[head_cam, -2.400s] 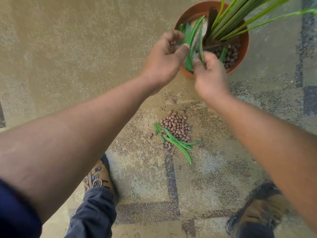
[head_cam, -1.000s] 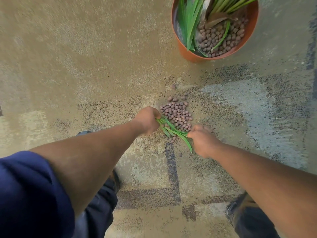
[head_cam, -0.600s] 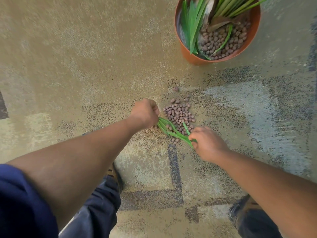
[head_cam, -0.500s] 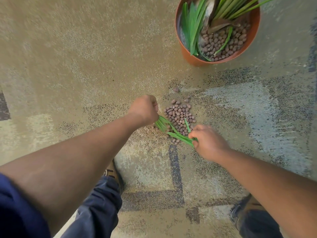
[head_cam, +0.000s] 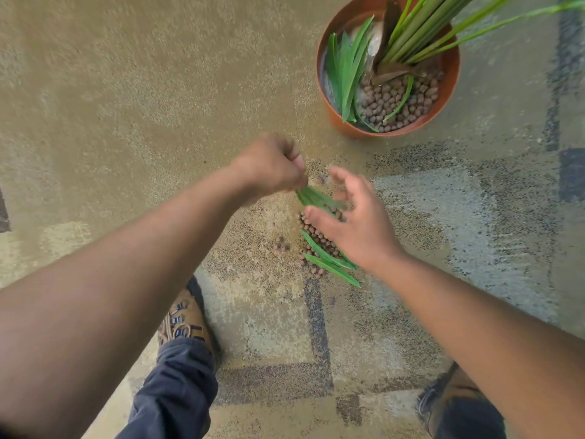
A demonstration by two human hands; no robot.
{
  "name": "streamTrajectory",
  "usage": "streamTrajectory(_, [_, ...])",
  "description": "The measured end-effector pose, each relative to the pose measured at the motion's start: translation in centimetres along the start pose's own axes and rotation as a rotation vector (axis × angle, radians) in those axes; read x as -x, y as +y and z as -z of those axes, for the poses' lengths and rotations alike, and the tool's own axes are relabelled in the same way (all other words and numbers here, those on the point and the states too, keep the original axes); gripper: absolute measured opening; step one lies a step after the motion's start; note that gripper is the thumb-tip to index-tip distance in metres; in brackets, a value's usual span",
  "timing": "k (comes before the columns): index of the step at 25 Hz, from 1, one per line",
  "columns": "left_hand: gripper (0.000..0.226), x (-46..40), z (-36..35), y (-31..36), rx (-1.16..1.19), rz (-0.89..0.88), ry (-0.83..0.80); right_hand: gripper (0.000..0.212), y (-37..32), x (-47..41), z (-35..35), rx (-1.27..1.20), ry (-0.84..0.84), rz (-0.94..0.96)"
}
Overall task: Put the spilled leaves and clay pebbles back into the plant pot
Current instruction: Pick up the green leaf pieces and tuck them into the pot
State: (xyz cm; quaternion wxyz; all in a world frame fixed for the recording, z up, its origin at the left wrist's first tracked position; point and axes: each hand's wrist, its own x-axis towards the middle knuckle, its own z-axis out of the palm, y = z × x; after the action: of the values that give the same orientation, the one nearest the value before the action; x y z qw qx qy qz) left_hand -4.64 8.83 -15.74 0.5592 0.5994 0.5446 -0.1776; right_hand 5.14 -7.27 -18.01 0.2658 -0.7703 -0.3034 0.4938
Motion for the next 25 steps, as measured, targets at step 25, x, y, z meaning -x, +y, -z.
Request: streamTrajectory(25, [0.079,-4.5,-4.7,0.8,-0.840,-0.662,0.268,0.015,0.4,-9.6,10.0,0.524,0.471,0.183])
